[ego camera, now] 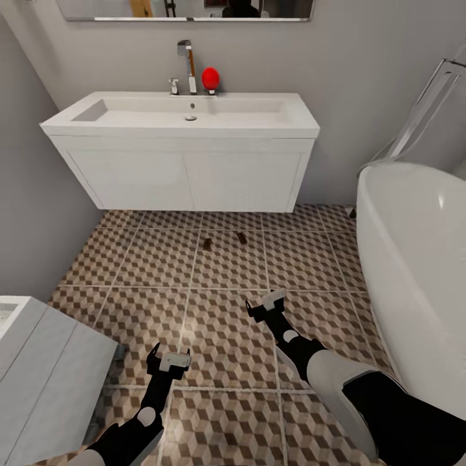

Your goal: Take the four mousetraps from the cabinet in the bathroom and place them on the bathroom floor. Make sure all four end up on the same floor surface, and ensure that at least two of them are either under or directly next to the same bathroom sink.

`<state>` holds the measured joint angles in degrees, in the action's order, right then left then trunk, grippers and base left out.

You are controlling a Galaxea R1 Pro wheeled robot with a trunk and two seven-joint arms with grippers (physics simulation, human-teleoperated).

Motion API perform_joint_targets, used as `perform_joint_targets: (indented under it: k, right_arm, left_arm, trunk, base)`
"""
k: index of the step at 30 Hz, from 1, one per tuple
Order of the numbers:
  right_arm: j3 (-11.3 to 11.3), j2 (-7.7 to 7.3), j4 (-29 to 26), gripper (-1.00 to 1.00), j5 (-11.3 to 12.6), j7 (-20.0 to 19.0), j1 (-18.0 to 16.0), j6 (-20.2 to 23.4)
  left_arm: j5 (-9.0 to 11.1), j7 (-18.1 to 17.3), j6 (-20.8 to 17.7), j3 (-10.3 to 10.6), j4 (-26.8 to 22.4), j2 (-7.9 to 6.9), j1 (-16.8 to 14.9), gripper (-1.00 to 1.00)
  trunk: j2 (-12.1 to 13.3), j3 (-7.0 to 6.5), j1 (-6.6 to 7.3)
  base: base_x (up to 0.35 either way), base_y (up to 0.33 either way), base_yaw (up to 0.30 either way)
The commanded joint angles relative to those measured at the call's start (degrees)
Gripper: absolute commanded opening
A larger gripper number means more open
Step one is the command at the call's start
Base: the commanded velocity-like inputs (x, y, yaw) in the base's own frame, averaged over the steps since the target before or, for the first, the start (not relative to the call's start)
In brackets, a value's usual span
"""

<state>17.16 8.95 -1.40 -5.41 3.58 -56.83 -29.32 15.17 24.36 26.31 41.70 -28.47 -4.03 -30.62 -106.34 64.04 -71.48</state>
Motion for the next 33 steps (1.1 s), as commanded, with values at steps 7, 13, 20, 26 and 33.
perform_joint_targets:
  k: [7, 13, 20, 26, 33]
  right_arm:
    - [-0.02, 0.01, 0.08, 1.00, -0.55, 0.37, -0.04, -0.12]
    - [-0.02, 0.01, 0.08, 1.00, -0.55, 0.37, -0.03, -0.12]
    - [-0.02, 0.01, 0.08, 1.00, -0.56, 0.37, -0.03, -0.05]
    - [-0.02, 0.01, 0.08, 1.00, -0.56, 0.37, -0.03, -0.04]
    - [-0.02, -0.08, 0.15, 1.00, -0.56, 0.37, 0.46, -0.01]
  left_arm:
    - [0.36, 0.42, 0.14, 0.49, 0.32, -0.02, -0.07, 1.00]
    - [0.36, 0.42, 0.14, 0.49, 0.64, 0.00, -0.06, 1.00]
    - [0.37, 0.42, 0.14, 0.49, 0.70, 0.22, -0.07, 1.00]
    - [0.37, 0.42, 0.14, 0.49, 0.76, 0.27, -0.07, 1.00]
    - [0.32, 0.34, 0.24, 0.52, 3.64, 1.37, -0.06, 1.00]
  trunk:
    - [2.81, -1.25, 1.55]
    - [5.21, -2.33, 2.87]
    - [8.02, -3.58, 4.40]
    - [10.43, -4.66, 5.72]
    - [13.23, -5.92, 7.26]
  base:
    - [0.000, 0.000, -0.001]
    - [0.000, 0.000, 0.000]
    - [0.000, 0.000, 0.000]
    - [0.000, 0.000, 0.000]
    - [0.000, 0.000, 0.000]
